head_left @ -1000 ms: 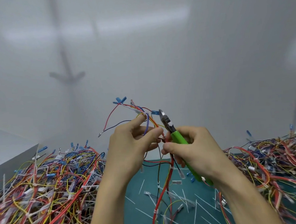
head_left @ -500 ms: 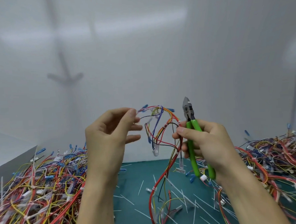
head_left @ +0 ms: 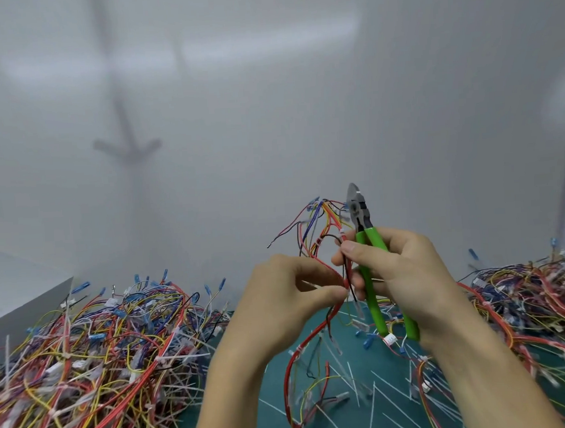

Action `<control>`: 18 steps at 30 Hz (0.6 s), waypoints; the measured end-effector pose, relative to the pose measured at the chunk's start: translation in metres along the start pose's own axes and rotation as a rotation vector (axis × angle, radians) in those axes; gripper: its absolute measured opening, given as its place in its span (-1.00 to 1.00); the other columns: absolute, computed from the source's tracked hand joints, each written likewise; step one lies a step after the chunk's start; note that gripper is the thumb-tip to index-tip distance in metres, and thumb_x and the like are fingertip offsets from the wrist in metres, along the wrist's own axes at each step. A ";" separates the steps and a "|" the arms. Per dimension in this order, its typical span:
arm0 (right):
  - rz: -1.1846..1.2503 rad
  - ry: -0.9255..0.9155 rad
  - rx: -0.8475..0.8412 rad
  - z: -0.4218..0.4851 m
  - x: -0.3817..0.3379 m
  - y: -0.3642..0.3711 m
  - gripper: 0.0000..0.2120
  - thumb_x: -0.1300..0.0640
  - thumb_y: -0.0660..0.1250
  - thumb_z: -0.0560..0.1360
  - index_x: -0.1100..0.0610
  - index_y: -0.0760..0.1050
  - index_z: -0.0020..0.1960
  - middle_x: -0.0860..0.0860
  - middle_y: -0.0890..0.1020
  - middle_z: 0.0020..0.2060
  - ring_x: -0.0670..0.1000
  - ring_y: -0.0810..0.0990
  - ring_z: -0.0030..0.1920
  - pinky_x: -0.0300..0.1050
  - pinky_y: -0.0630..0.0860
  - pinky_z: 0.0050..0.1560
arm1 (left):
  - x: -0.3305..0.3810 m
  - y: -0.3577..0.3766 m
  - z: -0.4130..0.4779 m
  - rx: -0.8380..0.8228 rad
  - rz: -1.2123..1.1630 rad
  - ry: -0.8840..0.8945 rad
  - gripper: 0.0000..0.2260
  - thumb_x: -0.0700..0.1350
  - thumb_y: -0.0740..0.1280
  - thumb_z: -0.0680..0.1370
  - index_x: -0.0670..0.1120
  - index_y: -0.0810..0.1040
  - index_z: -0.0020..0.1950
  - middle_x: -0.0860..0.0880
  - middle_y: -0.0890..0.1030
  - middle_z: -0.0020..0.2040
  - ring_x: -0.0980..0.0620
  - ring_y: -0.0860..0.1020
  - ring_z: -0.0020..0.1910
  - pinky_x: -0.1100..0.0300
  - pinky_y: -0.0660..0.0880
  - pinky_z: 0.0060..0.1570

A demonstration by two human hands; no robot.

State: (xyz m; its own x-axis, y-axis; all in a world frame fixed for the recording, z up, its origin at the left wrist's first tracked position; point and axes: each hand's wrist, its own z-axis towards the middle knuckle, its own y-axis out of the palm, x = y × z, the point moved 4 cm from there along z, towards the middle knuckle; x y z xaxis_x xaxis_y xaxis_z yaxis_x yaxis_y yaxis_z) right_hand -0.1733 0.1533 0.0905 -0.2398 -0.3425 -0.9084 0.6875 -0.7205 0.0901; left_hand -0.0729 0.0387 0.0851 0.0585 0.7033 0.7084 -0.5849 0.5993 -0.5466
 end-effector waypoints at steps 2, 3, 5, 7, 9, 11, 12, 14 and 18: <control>-0.013 -0.006 0.006 0.000 0.000 -0.001 -0.92 0.27 0.38 0.53 0.15 0.62 -0.11 0.18 0.67 -0.31 -0.01 0.51 -0.44 -0.10 0.57 -0.38 | -0.002 0.001 0.002 -0.006 -0.089 -0.010 -0.93 -0.03 0.51 0.45 0.03 0.72 -0.09 0.10 0.71 -0.21 0.16 0.67 -0.19 0.20 0.63 -0.13; -0.023 -0.011 0.009 0.000 -0.001 -0.001 -0.94 0.26 0.41 0.51 0.13 0.63 -0.11 0.23 0.66 -0.28 0.00 0.54 -0.41 -0.06 0.60 -0.32 | -0.003 0.000 0.002 -0.011 -0.135 -0.020 -0.93 -0.04 0.52 0.45 0.02 0.72 -0.10 0.05 0.72 -0.20 0.11 0.68 -0.17 0.14 0.65 -0.11; -0.059 -0.038 0.007 0.000 -0.002 -0.001 -0.91 0.25 0.46 0.45 0.09 0.64 -0.09 0.16 0.69 -0.25 0.01 0.61 -0.33 -0.04 0.64 -0.21 | -0.004 -0.001 0.002 -0.017 -0.181 -0.023 -0.95 -0.10 0.52 0.46 -0.01 0.71 -0.10 0.00 0.71 -0.20 0.06 0.68 -0.15 0.09 0.65 -0.08; -0.092 -0.074 -0.018 -0.001 -0.003 0.002 -0.82 0.30 0.49 0.42 0.05 0.64 -0.07 0.02 0.73 -0.23 -0.05 0.68 -0.26 -0.18 0.64 -0.23 | -0.004 -0.002 0.001 -0.021 -0.178 -0.013 -0.96 -0.17 0.49 0.47 -0.05 0.70 -0.11 -0.02 0.71 -0.18 0.02 0.67 -0.13 0.08 0.63 -0.06; -0.098 -0.095 -0.039 -0.002 -0.004 0.005 -0.76 0.35 0.49 0.40 0.04 0.65 -0.08 -0.04 0.73 -0.25 -0.12 0.69 -0.25 -0.31 0.58 -0.27 | -0.003 -0.001 0.001 -0.038 -0.172 -0.013 -0.96 -0.20 0.46 0.49 -0.10 0.68 -0.08 -0.03 0.71 -0.15 0.00 0.66 -0.09 0.09 0.62 -0.05; -0.099 -0.113 -0.042 -0.002 -0.004 0.006 -0.74 0.38 0.50 0.38 0.03 0.64 -0.10 -0.09 0.72 -0.30 -0.15 0.68 -0.29 -0.35 0.55 -0.29 | -0.002 0.000 0.000 -0.062 -0.203 -0.022 -0.95 -0.22 0.44 0.50 -0.13 0.65 -0.04 -0.04 0.71 -0.13 0.04 0.66 -0.12 0.15 0.62 -0.06; -0.094 -0.117 -0.041 -0.002 -0.004 0.006 -0.73 0.39 0.50 0.38 0.03 0.64 -0.11 -0.10 0.71 -0.31 -0.15 0.68 -0.30 -0.35 0.55 -0.29 | -0.001 0.001 0.000 -0.072 -0.218 -0.016 -0.94 -0.23 0.44 0.50 -0.15 0.64 -0.03 -0.04 0.71 -0.13 0.10 0.65 -0.15 0.22 0.61 -0.08; -0.082 -0.113 -0.034 -0.001 -0.002 0.005 -0.74 0.38 0.50 0.39 0.03 0.65 -0.10 -0.10 0.70 -0.31 -0.13 0.68 -0.29 -0.32 0.57 -0.29 | 0.000 0.001 0.000 -0.069 -0.209 0.004 -0.92 -0.25 0.45 0.50 -0.18 0.62 -0.03 -0.03 0.70 -0.15 0.18 0.63 -0.19 0.33 0.56 -0.13; -0.141 -0.072 -0.044 0.001 0.002 0.004 -0.83 0.29 0.51 0.41 0.04 0.68 -0.11 0.08 0.70 -0.25 -0.10 0.64 -0.31 -0.25 0.60 -0.29 | -0.004 0.000 0.000 -0.049 -0.192 -0.055 -0.95 -0.25 0.44 0.51 -0.16 0.61 -0.07 0.01 0.66 -0.25 0.16 0.59 -0.26 0.24 0.55 -0.19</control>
State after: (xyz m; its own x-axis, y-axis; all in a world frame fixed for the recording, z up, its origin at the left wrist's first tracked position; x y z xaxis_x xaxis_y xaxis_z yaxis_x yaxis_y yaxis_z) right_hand -0.1713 0.1489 0.0889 -0.3838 -0.2836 -0.8788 0.6727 -0.7378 -0.0557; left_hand -0.0733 0.0357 0.0821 0.1205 0.5534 0.8241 -0.5267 0.7393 -0.4195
